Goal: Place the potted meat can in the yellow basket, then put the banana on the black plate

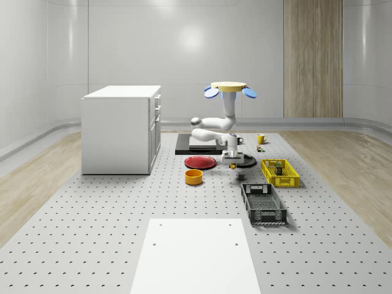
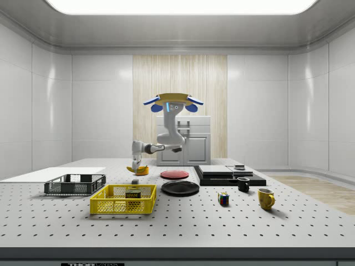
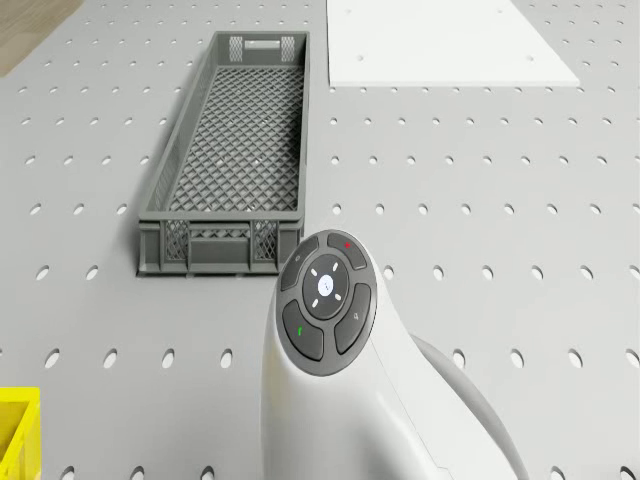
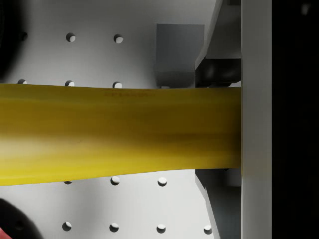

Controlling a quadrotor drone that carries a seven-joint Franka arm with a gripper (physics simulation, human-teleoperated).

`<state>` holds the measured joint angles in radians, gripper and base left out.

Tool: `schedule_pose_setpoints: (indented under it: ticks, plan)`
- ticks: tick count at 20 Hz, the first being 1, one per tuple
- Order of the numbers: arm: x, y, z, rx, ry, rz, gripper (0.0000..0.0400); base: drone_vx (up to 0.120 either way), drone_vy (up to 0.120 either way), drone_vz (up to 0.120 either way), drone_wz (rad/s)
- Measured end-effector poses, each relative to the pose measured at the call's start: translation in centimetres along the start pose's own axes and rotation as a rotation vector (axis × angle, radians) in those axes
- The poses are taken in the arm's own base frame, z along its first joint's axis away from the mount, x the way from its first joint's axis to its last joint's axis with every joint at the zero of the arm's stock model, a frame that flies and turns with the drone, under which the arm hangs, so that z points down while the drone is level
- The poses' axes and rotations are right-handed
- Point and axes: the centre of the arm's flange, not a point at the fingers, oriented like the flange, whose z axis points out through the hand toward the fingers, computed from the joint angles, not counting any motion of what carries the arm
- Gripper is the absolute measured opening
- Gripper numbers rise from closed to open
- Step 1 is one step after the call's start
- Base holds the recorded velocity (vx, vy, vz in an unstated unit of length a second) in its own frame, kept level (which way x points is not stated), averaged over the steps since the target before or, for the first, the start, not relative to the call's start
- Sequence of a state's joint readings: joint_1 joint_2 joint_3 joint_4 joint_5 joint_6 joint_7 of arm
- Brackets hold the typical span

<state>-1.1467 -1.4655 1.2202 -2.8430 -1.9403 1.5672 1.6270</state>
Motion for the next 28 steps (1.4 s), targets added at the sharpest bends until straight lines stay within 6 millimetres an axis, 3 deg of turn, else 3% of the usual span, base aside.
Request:
schedule_pose_setpoints:
  ticks: [18,28]
  plan:
    - [0.00,0.00,-0.03,0.000,0.000,-0.001,0.0193,-0.120,0.120,0.000,0.000]
    - [0.00,0.00,-0.03,0.000,0.000,-0.002,0.0193,-0.120,0.028,0.000,0.000]
